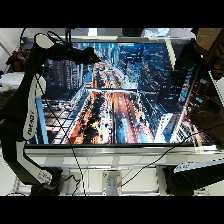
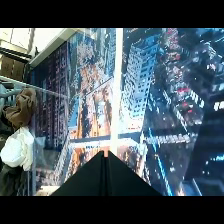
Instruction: Fold the shirts.
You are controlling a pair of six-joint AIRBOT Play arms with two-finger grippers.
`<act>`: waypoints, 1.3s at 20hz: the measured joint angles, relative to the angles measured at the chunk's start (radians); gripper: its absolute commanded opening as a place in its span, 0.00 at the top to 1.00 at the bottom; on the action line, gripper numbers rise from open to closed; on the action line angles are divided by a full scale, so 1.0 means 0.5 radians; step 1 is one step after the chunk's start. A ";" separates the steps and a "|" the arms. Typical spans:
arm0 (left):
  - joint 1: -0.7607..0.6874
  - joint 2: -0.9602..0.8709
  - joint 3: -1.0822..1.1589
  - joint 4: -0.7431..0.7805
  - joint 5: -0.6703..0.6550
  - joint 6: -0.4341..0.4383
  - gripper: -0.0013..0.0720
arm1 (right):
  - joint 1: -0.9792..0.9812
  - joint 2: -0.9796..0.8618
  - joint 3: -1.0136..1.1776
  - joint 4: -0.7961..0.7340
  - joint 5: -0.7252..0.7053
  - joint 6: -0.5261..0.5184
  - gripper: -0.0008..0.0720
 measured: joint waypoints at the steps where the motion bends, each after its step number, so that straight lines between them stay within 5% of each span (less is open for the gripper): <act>1: 0.000 0.000 0.000 0.000 0.000 0.000 0.96 | 0.000 0.000 0.000 0.002 -0.042 0.000 0.95; 10: 0.002 0.000 -0.001 0.016 0.009 0.034 0.96 | 0.002 0.000 0.000 0.062 -0.301 0.030 0.95; 13: 0.047 0.001 0.005 0.246 0.004 0.093 0.95 | 0.003 0.000 0.000 0.166 -0.220 0.081 0.95; 14: 0.085 0.003 0.017 0.375 -0.021 0.092 0.91 | 0.005 0.000 0.000 0.215 -0.179 0.099 0.95; 16: 0.195 0.022 0.047 0.646 -0.086 0.051 0.56 | 0.024 0.000 0.000 0.330 -0.066 0.121 0.89; 18: 0.349 0.063 0.067 0.958 -0.166 0.011 0.47 | 0.067 0.000 0.001 0.386 0.045 0.133 0.73; 20: 0.528 0.098 0.076 1.283 -0.272 -0.015 0.46 | 0.152 0.000 0.001 0.330 0.146 0.141 0.71; 22: 0.741 0.117 0.060 1.548 -0.374 -0.042 0.20 | 0.285 0.000 0.000 0.150 0.216 0.152 0.70; 26: 1.136 0.131 -0.089 1.763 -0.510 -0.063 0.20 | 0.664 0.000 0.000 -0.373 0.281 0.179 0.59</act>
